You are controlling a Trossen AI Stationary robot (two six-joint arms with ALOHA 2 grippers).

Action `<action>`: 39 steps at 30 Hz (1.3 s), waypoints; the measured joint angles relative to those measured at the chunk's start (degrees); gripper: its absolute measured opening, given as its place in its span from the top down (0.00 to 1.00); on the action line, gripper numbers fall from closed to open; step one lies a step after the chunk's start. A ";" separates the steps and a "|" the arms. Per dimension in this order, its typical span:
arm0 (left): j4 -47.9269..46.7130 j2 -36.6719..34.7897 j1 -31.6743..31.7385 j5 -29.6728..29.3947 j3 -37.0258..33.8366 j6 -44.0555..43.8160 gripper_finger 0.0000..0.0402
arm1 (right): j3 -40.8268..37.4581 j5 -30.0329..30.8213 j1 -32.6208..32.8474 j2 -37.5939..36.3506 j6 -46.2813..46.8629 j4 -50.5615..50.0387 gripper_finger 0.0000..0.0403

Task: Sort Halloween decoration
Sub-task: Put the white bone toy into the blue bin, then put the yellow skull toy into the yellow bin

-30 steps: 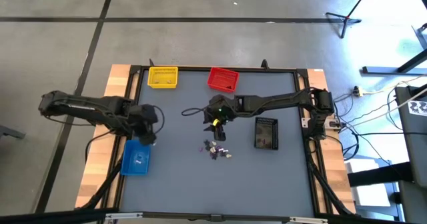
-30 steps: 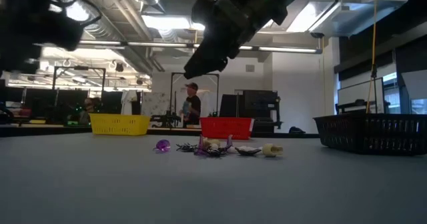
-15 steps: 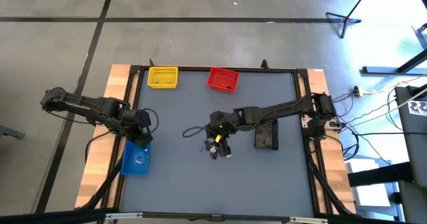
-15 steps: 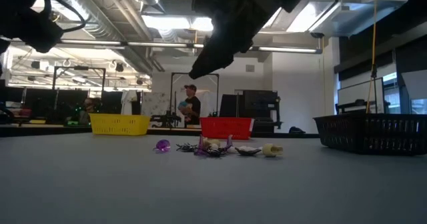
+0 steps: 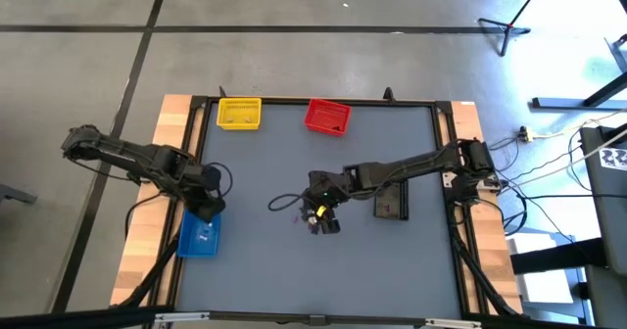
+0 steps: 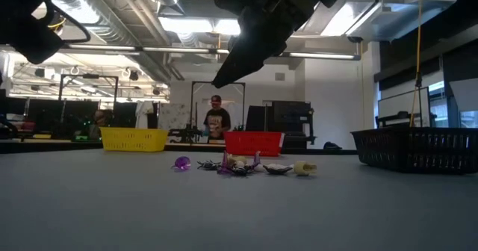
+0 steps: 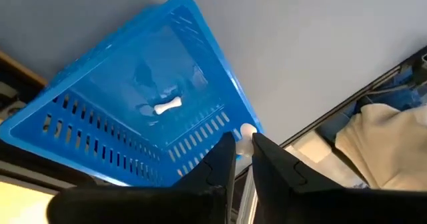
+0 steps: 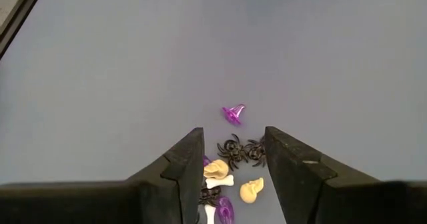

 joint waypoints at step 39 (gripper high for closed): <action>37.25 0.34 0.00 -28.58 -0.15 13.05 0.71 | -0.02 -0.07 0.09 0.02 3.53 -18.32 0.61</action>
